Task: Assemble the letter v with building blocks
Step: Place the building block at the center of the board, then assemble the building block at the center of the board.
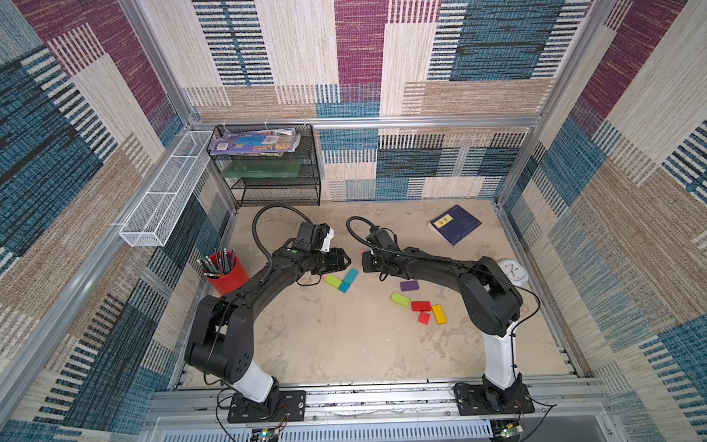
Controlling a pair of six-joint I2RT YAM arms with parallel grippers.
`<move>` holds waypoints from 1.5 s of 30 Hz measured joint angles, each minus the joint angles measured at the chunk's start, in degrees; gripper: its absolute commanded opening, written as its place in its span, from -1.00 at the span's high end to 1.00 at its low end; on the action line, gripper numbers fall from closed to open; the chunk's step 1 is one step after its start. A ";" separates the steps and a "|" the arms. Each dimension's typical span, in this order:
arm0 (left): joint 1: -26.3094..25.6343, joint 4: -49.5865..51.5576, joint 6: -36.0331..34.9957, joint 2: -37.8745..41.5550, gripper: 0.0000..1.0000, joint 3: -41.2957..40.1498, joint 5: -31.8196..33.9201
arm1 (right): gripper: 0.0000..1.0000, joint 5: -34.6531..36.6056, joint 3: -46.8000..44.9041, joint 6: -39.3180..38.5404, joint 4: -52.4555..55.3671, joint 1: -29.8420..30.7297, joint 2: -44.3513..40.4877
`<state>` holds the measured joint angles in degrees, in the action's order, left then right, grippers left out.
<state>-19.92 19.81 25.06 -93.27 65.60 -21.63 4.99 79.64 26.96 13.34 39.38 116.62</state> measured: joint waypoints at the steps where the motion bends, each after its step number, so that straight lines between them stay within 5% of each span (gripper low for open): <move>1: 0.00 0.35 -0.20 -0.87 -0.19 0.61 -0.04 | 0.55 0.07 0.02 0.07 0.09 0.00 0.39; 14: 0.00 3.13 -2.75 -12.41 -0.01 9.05 0.39 | 0.32 0.74 2.73 1.70 0.02 -0.11 4.90; 19: 0.04 5.53 -3.76 -16.79 0.00 14.23 0.81 | -0.25 -0.85 3.02 3.17 -0.96 -0.63 5.31; 23: 0.04 8.41 -4.98 -21.24 0.06 21.20 1.92 | -0.37 -3.72 0.26 5.11 -2.47 -2.16 3.04; 28: 0.04 12.39 -6.78 -25.38 0.20 27.74 3.32 | -0.19 -7.39 -6.67 6.64 -6.60 -4.98 -4.20; 32: 0.00 14.32 -7.34 -27.45 0.53 28.98 3.26 | 0.47 -12.22 -10.19 6.19 -10.32 -8.07 -6.05; 34: -0.24 14.84 -7.45 -28.68 0.68 29.44 3.15 | 0.64 -14.67 -10.45 5.60 -11.04 -9.33 -5.03; 45: -1.31 18.36 -8.70 -34.29 0.86 35.26 3.23 | 0.79 -23.17 -9.62 2.99 -14.19 -10.21 1.62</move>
<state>-21.23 38.17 16.36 -127.57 100.86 -18.39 -18.17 70.02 29.95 -0.84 29.17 118.24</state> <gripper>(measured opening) 0.069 0.103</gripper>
